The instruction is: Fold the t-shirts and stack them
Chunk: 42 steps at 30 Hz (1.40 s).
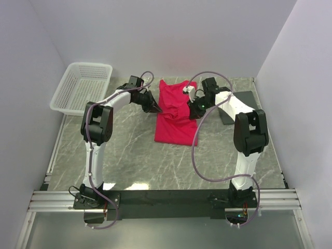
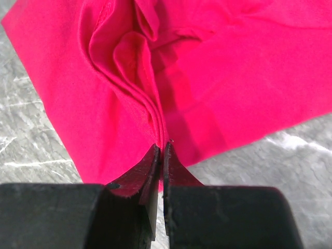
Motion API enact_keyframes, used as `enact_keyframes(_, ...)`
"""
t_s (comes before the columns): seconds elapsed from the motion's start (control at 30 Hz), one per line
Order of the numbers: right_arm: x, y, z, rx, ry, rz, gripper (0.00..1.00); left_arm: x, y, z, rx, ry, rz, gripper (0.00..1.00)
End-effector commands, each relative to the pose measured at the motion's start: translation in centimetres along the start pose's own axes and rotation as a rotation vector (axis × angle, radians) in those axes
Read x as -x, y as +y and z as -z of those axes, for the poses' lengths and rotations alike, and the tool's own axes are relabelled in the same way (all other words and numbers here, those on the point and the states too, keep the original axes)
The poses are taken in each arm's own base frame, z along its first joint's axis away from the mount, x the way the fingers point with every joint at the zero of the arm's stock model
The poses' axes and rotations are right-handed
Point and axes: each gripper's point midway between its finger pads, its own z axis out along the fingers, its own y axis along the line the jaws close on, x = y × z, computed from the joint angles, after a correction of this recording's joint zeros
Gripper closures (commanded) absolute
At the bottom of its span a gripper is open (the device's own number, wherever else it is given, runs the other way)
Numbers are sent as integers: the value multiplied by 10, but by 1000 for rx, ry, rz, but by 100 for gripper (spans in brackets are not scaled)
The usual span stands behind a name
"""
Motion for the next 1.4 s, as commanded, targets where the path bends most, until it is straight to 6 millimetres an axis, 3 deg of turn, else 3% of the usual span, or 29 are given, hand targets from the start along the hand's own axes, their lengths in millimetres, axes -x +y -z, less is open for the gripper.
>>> enact_keyframes(0.0, 15, -17, 7, -54, -26, -14, 100, 17, -25, 4, -63, -33, -32, 99)
enact_keyframes(0.37, 14, -39, 3, -105, -12, -78, 100, 36, -24, -9, -59, -57, 4, 99)
enact_keyframes(1.0, 33, -65, -3, -175, -39, -132, 100, 61, -20, -10, -43, -120, 42, 99)
enact_keyframes(1.17, 36, -74, -2, -222, -43, -159, 87, 70, -20, -12, -41, -126, 51, 93)
enact_keyframes(1.23, 38, -79, -1, -250, -53, -185, 69, 79, -30, -8, -61, -143, 30, 75)
enact_keyframes(1.3, 43, -87, 9, -309, -71, -207, 61, 93, -46, 4, -82, -197, -15, 62)
enact_keyframes(1.37, 55, -92, 22, -363, -124, -221, 52, 104, -66, 25, -121, -260, -62, 57)
